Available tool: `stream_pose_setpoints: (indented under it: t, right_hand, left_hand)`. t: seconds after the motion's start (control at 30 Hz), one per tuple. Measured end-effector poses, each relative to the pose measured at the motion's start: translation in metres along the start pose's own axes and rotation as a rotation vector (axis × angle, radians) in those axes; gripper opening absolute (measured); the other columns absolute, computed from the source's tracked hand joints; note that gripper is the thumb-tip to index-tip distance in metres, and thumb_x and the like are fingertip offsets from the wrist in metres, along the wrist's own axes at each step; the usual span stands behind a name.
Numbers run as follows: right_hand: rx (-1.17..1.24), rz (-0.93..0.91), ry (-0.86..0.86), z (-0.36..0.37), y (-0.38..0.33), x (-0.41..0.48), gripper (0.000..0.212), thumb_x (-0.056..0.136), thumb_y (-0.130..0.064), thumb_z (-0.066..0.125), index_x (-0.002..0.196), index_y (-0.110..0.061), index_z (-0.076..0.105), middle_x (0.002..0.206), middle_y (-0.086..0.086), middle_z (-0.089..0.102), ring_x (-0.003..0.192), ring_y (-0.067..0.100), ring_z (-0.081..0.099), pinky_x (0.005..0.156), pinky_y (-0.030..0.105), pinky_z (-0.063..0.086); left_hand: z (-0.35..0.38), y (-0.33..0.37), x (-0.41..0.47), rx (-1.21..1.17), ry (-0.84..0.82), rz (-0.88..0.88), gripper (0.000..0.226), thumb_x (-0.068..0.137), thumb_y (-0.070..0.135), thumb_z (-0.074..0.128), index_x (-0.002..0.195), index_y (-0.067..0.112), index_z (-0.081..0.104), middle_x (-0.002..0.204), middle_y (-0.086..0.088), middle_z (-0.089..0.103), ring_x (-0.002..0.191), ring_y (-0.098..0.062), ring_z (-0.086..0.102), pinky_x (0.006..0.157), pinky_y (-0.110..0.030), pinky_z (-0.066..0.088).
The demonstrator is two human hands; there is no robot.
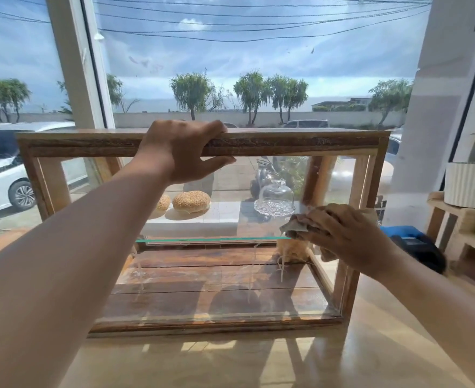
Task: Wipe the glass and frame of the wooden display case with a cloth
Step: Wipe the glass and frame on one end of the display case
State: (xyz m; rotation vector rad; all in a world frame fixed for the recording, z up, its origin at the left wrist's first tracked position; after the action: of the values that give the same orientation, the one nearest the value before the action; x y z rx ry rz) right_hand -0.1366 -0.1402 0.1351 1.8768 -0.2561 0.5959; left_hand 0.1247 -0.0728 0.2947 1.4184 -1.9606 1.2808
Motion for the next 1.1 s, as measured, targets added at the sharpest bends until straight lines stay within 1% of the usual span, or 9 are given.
stream_pose_setpoints:
  t: [0.07,0.27,0.37,0.47,0.6,0.73,0.87,0.97,1.1]
  right_hand:
    - [-0.005,0.028,-0.034,-0.004,0.024,-0.009,0.064,0.068,-0.014,0.072,0.126,-0.019,0.047,0.124,0.015,0.044,0.104,0.035,0.044,0.082,0.045,0.050]
    - [-0.017,0.313,0.090,-0.018,0.071,0.037,0.032,0.091,-0.013,0.062,0.122,-0.018,0.062,0.126,0.016,0.040,0.104,0.038,0.046,0.076,0.049,0.054]
    - [0.015,0.210,0.168,-0.014,0.032,0.065,0.033,0.093,-0.016,0.051,0.126,-0.020,0.057,0.124,0.012,0.041,0.104,0.033,0.048,0.078,0.042,0.053]
    - [0.031,0.013,0.128,-0.001,-0.013,0.060,0.032,0.102,-0.011,0.036,0.129,-0.020,0.049,0.125,0.010,0.044,0.107,0.029,0.045,0.086,0.039,0.052]
    - [-0.047,-0.125,0.030,0.000,-0.002,0.010,0.041,0.089,-0.011,0.052,0.129,-0.016,0.049,0.131,0.013,0.044,0.112,0.031,0.046,0.093,0.042,0.051]
    - [-0.021,0.156,0.096,-0.018,0.063,0.004,0.035,0.092,-0.013,0.063,0.126,-0.017,0.054,0.133,0.017,0.039,0.115,0.037,0.042,0.090,0.050,0.052]
    - [0.032,0.378,0.177,-0.027,0.069,0.030,0.038,0.085,-0.020,0.072,0.121,-0.024,0.061,0.127,0.014,0.040,0.108,0.036,0.040,0.071,0.049,0.055]
    - [0.050,0.460,0.225,-0.020,0.045,0.048,0.046,0.085,-0.010,0.072,0.128,-0.018,0.057,0.125,0.011,0.044,0.108,0.035,0.044,0.086,0.042,0.050]
    - [0.085,0.309,0.153,-0.007,0.010,0.057,0.046,0.088,-0.006,0.064,0.133,-0.010,0.054,0.132,0.016,0.053,0.115,0.037,0.051,0.098,0.046,0.048]
  left_hand:
    - [0.001,-0.001,0.000,0.005,0.002,-0.001,0.053,0.086,0.073,0.035,0.116,0.032,0.051,0.089,0.007,0.068,0.069,-0.023,0.063,0.056,-0.026,0.035]
    - [0.001,0.000,0.002,0.014,-0.027,0.003,0.057,0.085,0.074,0.032,0.119,0.033,0.049,0.095,0.006,0.068,0.073,-0.023,0.063,0.061,-0.029,0.042]
    - [0.000,0.000,0.002,0.008,-0.033,0.007,0.058,0.085,0.074,0.031,0.120,0.031,0.049,0.096,0.006,0.068,0.075,-0.024,0.064,0.065,-0.032,0.049]
    - [-0.001,0.000,0.001,0.001,-0.026,0.010,0.059,0.085,0.073,0.031,0.120,0.030,0.050,0.096,0.006,0.069,0.076,-0.025,0.065,0.065,-0.034,0.051]
    - [-0.001,0.001,0.002,0.011,-0.014,0.014,0.057,0.085,0.073,0.033,0.120,0.031,0.050,0.094,0.006,0.069,0.075,-0.024,0.065,0.063,-0.031,0.046]
    - [-0.001,0.000,0.001,0.021,0.000,0.015,0.057,0.086,0.073,0.033,0.119,0.031,0.051,0.093,0.006,0.068,0.072,-0.024,0.064,0.060,-0.028,0.039]
    - [0.000,0.000,0.001,0.032,-0.007,0.009,0.057,0.085,0.074,0.031,0.118,0.031,0.049,0.090,0.006,0.067,0.069,-0.022,0.062,0.058,-0.027,0.036]
    - [0.001,-0.001,0.001,0.023,-0.012,0.001,0.056,0.085,0.075,0.032,0.118,0.032,0.049,0.093,0.007,0.067,0.071,-0.023,0.063,0.058,-0.027,0.036]
    - [0.000,0.000,0.001,0.013,-0.007,0.016,0.057,0.085,0.075,0.031,0.117,0.031,0.049,0.093,0.008,0.068,0.070,-0.023,0.063,0.056,-0.026,0.037]
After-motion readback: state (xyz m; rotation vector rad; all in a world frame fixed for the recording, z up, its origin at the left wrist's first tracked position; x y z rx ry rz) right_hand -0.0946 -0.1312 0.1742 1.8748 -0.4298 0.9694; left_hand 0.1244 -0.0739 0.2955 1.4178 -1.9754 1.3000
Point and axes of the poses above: each hand's wrist, its own x-axis towards the middle knuckle, its own z-axis out of the palm, y = z × x, the point moved 6 cm from there along x, towards the middle knuckle
